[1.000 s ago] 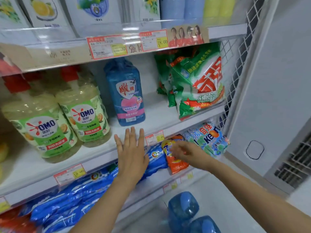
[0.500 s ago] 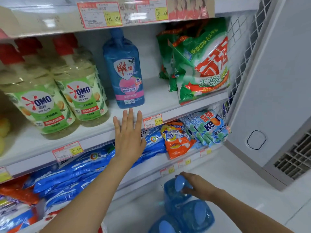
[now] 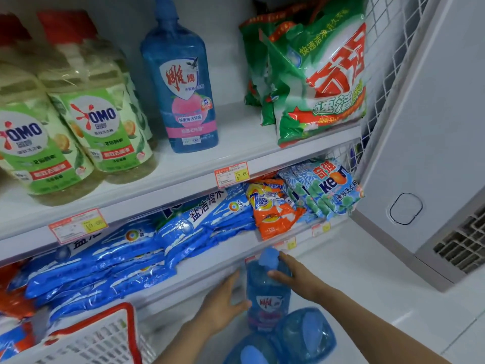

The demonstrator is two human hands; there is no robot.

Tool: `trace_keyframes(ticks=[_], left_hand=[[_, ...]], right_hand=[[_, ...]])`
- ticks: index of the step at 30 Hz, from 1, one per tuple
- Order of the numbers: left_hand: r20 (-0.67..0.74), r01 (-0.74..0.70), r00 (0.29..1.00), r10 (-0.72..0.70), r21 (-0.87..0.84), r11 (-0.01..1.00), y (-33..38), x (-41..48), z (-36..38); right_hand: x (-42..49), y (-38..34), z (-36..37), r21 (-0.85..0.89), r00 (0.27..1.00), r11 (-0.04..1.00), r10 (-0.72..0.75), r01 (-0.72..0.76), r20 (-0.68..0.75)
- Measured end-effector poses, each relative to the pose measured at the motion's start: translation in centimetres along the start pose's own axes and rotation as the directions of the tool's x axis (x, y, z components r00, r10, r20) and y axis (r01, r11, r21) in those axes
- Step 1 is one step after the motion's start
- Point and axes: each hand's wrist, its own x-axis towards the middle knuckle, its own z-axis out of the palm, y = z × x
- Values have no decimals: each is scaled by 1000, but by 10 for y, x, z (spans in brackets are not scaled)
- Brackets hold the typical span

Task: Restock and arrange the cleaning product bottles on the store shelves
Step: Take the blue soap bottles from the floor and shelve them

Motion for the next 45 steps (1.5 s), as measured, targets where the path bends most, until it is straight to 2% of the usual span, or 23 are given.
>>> trace_keyframes(ticks=[2, 5, 9, 15, 17, 19, 25, 27, 31, 34, 37, 40, 45], left_hand=[[63, 23, 998, -11, -187, 982, -4, 12, 18], [-50, 82, 993, -104, -336, 938, -9, 29, 36], [-157, 50, 982, -108, -335, 941, -11, 39, 41], [-146, 10, 986, -76, -410, 912, -11, 32, 30], [-168, -43, 985, -34, -435, 899, 0, 26, 15], [-184, -99, 983, 15, -456, 885, 10, 19, -6], [-90, -134, 991, 102, -495, 859, 53, -15, -64], [-144, -189, 980, 135, -483, 855, 71, -29, -82], [-382, -292, 919, 94, -501, 815, 106, -56, -114], [-541, -268, 841, 14, -394, 879, 133, -77, -132], [-667, -206, 745, 12, -213, 955, 156, -93, -152], [-743, -200, 658, 124, -14, 980, 176, -102, -168], [-769, -304, 570, 289, 129, 944, 190, -92, -197]], right_hand=[[3, 4, 1, -41, 999, 999, 24, -22, 40], [8, 5, -2, -95, 995, 995, 0, 10, 101], [14, 9, -8, -219, 998, 974, -60, 61, 10], [-3, -1, -1, -329, 974, 934, -187, 136, -130], [-11, -21, -8, -303, 964, 943, -197, 136, -179], [-21, -46, -19, -224, 944, 954, -247, 198, -218], [-67, -148, -57, -57, 898, 937, -348, 346, -269], [-80, -178, -63, -13, 874, 917, -385, 400, -297], [-95, -228, -62, 62, 791, 865, -424, 498, -440], [-98, -249, -43, 75, 711, 823, -437, 564, -552], [-95, -255, -21, 30, 704, 816, -479, 577, -524], [-95, -265, -15, 74, 680, 784, -483, 617, -551], [-85, -286, -16, 126, 530, 674, -437, 728, -727]])
